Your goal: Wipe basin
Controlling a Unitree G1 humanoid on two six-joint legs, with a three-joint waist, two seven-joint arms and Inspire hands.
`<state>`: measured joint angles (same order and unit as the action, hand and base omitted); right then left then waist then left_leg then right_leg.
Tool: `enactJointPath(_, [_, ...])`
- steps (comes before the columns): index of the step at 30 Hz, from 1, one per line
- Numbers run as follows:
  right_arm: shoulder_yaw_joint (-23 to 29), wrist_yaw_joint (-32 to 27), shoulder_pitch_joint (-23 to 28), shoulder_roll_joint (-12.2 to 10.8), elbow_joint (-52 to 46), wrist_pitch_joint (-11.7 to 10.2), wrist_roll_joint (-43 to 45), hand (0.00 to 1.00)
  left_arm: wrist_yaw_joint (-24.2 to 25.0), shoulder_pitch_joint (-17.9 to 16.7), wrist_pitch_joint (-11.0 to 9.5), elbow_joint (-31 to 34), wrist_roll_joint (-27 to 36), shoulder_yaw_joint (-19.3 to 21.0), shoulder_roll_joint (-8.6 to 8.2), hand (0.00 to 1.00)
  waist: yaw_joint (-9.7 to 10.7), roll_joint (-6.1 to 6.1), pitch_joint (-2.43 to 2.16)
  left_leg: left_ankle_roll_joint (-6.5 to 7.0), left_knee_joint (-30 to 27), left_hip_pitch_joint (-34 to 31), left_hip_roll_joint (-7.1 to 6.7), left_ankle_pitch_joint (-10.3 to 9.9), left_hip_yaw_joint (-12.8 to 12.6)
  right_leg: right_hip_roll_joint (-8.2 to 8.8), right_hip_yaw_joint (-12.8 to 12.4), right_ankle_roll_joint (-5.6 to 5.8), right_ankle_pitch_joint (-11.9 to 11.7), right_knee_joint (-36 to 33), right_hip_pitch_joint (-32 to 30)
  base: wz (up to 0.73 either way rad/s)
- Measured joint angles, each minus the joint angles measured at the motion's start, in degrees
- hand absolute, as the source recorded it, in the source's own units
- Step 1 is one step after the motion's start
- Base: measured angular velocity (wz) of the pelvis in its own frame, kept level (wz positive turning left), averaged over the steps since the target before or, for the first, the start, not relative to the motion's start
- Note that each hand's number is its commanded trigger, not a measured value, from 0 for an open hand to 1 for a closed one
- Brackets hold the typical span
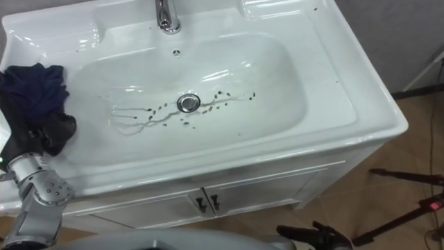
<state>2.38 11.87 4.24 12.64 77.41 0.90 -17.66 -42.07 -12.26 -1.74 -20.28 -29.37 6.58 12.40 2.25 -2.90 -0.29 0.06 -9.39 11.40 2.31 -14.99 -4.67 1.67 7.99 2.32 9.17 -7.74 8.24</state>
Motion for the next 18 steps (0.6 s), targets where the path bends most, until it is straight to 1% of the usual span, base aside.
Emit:
enactJointPath(5, [0.00, -0.09, 0.48, 0.00, -1.37, 1.23, 0.06, 0.00, -0.01, -0.05, -0.12, -0.66, -0.05, 0.00, -0.01, 0.00, -0.12, 0.23, -0.07, 0.00, 0.19, 0.22, 0.00, 0.00, -0.01, 0.00, -0.10, 0.00, 0.00, -0.06, 0.09, 0.00])
enactJointPath(7, [-0.01, -0.17, 0.48, 0.03, -1.71, 1.62, 0.06, 0.00, 0.00, -0.04, -0.66, -1.62, -0.04, 0.00, -0.03, 0.00, -0.18, 0.23, -0.09, 0.00, 0.19, 0.32, 0.00, 0.00, -0.03, -0.02, -0.11, -0.01, -0.01, -0.11, 0.16, 0.00])
enactJointPath(16, [0.00, -0.61, 0.67, 0.04, -1.81, 1.69, 0.07, 0.00, -0.02, 0.45, -1.12, -2.94, -0.07, 0.00, -0.04, 0.00, -0.32, 0.24, -0.14, -0.03, 0.15, 0.48, 0.01, 0.01, -0.10, -0.03, -0.08, -0.03, -0.02, -0.12, 0.34, 0.00])
enactJointPath(17, [0.01, -0.60, 0.91, 0.04, -1.93, 1.68, 0.07, 0.00, -0.01, 0.51, -1.16, -3.09, -0.08, 0.01, -0.04, 0.35, -0.47, 0.26, -0.16, -0.03, 0.15, 0.61, 0.01, 0.01, -0.15, -0.03, -0.13, -0.03, -0.02, -0.13, 0.39, 0.00])
enactJointPath(18, [0.00, -0.57, 0.96, 0.10, -1.90, 1.70, 0.08, 0.00, 0.02, 0.50, -1.20, -3.34, -0.07, 0.01, -0.05, 0.53, -0.64, 0.26, -0.16, -0.03, 0.16, 0.78, 0.01, 0.02, -0.24, -0.03, -0.21, -0.03, -0.02, -0.12, 0.49, -0.03])
